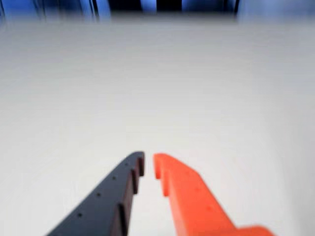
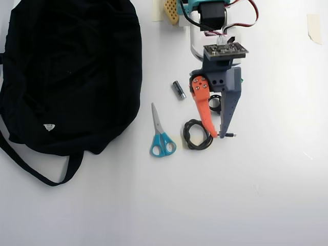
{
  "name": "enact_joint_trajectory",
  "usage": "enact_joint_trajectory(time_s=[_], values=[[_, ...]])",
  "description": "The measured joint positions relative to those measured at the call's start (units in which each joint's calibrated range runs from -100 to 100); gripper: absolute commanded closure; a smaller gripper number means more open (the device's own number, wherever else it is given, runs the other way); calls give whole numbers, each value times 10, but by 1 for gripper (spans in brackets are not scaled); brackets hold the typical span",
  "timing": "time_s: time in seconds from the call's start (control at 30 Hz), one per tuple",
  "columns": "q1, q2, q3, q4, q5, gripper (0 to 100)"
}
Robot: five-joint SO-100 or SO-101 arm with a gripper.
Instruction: Put the green marker into the black bag
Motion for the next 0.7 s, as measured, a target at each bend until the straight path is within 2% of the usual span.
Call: enact_joint_trajectory(time_s=[0.2,0.37,0.47,0.7], values=[[-25,-2,-105,261,0,98],[-40,-2,-129,447,-1,98],[-60,-2,-129,519,-1,98],[-82,-2,-129,611,-14,98]])
